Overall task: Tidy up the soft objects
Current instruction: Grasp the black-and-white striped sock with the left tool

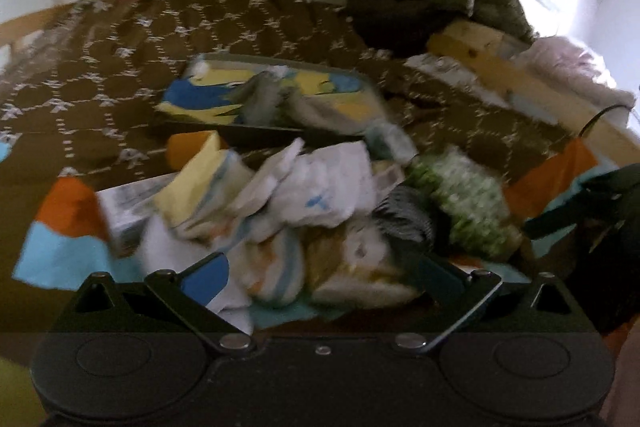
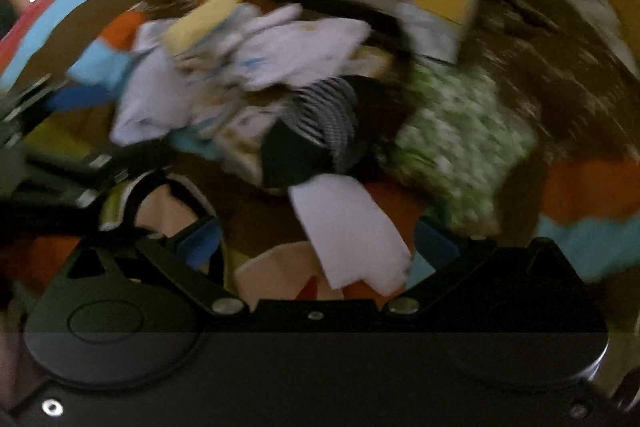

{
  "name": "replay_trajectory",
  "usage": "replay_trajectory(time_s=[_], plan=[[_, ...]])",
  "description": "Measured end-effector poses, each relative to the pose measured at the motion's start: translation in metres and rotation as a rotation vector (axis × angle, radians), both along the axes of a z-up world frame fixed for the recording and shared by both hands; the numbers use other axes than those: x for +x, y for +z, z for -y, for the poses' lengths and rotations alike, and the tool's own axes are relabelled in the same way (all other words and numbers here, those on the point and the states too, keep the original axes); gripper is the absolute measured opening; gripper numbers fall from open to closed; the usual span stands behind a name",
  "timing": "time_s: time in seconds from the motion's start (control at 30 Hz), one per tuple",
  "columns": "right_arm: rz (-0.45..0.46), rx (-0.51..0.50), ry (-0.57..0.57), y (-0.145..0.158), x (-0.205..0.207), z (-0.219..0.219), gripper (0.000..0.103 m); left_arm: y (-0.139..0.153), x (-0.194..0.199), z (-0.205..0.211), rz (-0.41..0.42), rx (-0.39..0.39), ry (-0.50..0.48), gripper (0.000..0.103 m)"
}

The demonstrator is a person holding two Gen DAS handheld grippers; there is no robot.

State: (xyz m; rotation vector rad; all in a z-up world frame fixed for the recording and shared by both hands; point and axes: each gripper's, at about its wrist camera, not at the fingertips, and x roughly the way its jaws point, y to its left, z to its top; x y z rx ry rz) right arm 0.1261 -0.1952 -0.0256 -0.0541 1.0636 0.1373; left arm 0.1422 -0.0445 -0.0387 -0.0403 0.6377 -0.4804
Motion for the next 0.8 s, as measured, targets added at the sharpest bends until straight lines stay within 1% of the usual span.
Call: replay_trajectory(time_s=[0.1,0.13,0.17,0.2,0.27,0.33,0.4,0.47,0.53,0.6,0.67,0.73,0.8], plan=[[0.026,-0.165,0.103,0.0,0.006,-0.01,0.102,-0.003,0.014,0.012,0.0,-0.02,-0.067,0.097],[0.034,-0.193,0.133,0.0,0.008,-0.012,0.102,-0.005,0.017,0.016,0.004,-0.022,-0.084,0.096],[0.037,-0.195,0.17,-0.001,0.009,-0.012,0.102,-0.006,0.02,0.02,0.007,-0.027,-0.104,0.095],[0.033,-0.174,0.214,-0.001,0.01,-0.011,0.102,-0.008,0.024,0.024,0.004,-0.036,-0.129,0.093],[0.024,-0.129,0.268,-0.001,0.012,-0.006,0.102,-0.012,0.032,0.032,-0.014,-0.056,-0.18,0.087],[0.026,-0.114,0.283,-0.004,0.014,-0.002,0.102,-0.017,0.038,0.037,-0.043,-0.067,-0.217,0.082],[0.027,-0.108,0.278,-0.009,0.015,0.003,0.102,-0.022,0.041,0.043,-0.071,-0.075,-0.249,0.079],[0.014,-0.095,0.262,-0.017,0.018,0.01,0.102,-0.026,0.044,0.047,-0.088,-0.074,-0.278,0.073],[0.002,-0.076,0.257,-0.021,0.017,0.016,0.102,-0.029,0.045,0.051,-0.092,-0.071,-0.298,0.071],[-0.005,-0.063,0.264,-0.025,0.015,0.023,0.102,-0.03,0.046,0.054,-0.091,-0.076,-0.315,0.065],[-0.013,-0.056,0.253,-0.03,0.013,0.029,0.102,-0.03,0.046,0.057,-0.099,-0.078,-0.338,0.055],[-0.03,-0.041,0.242,-0.036,0.013,0.032,0.1,-0.029,0.045,0.06,-0.093,-0.069,-0.361,0.055],[-0.022,-0.031,0.248,-0.037,0.011,0.034,0.099,-0.029,0.044,0.062,-0.089,-0.049,-0.365,0.054]])
